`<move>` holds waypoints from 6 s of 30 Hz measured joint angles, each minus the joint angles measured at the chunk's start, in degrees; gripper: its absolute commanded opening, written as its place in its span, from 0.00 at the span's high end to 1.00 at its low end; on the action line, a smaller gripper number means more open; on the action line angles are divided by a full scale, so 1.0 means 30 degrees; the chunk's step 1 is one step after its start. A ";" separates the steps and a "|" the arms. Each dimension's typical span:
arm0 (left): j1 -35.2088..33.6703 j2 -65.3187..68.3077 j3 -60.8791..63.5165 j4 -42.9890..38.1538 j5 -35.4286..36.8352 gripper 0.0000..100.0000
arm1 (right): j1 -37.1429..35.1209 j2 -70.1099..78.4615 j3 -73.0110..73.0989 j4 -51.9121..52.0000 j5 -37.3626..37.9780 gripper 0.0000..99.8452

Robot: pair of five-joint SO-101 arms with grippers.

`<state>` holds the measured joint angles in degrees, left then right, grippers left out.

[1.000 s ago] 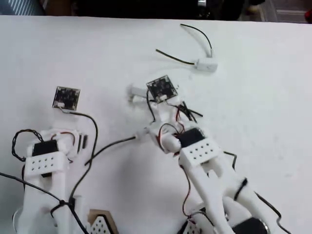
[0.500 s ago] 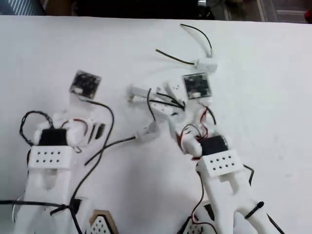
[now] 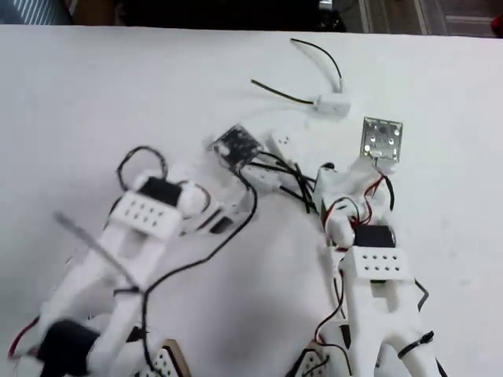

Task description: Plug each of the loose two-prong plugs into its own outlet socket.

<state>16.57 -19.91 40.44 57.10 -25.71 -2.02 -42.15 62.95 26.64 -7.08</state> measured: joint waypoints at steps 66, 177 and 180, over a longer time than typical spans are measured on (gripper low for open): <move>-0.0381 1.3597 -1.0051 0.0703 0.1201 0.87 | 0.0147 0.0000 0.0000 0.0000 0.0000 0.87; -0.8381 0.8938 -2.8864 1.5092 0.1641 0.73 | -0.1495 -0.0029 0.0147 0.0791 0.0645 0.87; -0.8352 0.5949 -2.5436 1.5092 0.1729 0.73 | -0.2022 0.0000 -0.0322 0.2051 0.0381 0.87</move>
<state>-8.48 -2.07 -35.87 102.37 -20.53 -8.09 -42.15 61.98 32.79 -5.93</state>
